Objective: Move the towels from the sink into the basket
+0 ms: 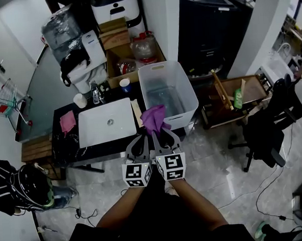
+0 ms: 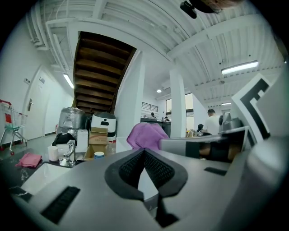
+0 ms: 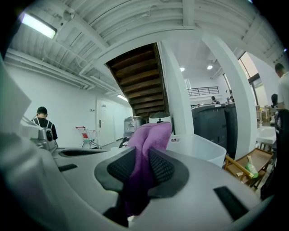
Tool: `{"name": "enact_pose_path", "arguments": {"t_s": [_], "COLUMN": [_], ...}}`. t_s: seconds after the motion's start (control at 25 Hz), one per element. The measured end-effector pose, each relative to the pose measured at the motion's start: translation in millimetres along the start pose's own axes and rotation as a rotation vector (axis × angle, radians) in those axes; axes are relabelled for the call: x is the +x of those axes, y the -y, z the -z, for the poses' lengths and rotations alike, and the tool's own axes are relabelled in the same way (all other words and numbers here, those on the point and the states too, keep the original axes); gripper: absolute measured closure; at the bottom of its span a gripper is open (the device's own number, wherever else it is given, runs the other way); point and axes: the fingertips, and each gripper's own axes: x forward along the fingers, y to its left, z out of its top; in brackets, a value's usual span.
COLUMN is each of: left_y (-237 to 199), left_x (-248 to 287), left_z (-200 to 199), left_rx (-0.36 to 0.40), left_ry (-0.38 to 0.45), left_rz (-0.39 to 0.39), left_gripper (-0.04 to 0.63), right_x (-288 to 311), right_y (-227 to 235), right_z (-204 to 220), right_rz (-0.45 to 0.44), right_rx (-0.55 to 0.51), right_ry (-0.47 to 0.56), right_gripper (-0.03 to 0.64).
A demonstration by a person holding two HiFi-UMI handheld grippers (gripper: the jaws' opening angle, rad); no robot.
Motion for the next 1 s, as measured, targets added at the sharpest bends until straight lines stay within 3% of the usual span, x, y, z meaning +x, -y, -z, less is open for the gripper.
{"name": "enact_pose_path", "arguments": {"t_s": [0.72, 1.0], "left_y": [-48.9, -74.3], "left_x": [124.2, 167.8], "left_z": [-38.7, -49.8], "left_rx": [-0.009, -0.014], "left_ry": [0.05, 0.065], "left_rz": [0.042, 0.051], "left_gripper": [0.583, 0.583], "right_x": [113.3, 158.3], "right_y": [76.5, 103.9], "right_z": [-51.7, -45.4], "right_rz": [0.067, 0.101], "right_rx": [0.034, 0.055], "right_ry": [-0.002, -0.061], "right_gripper": [0.514, 0.512]}}
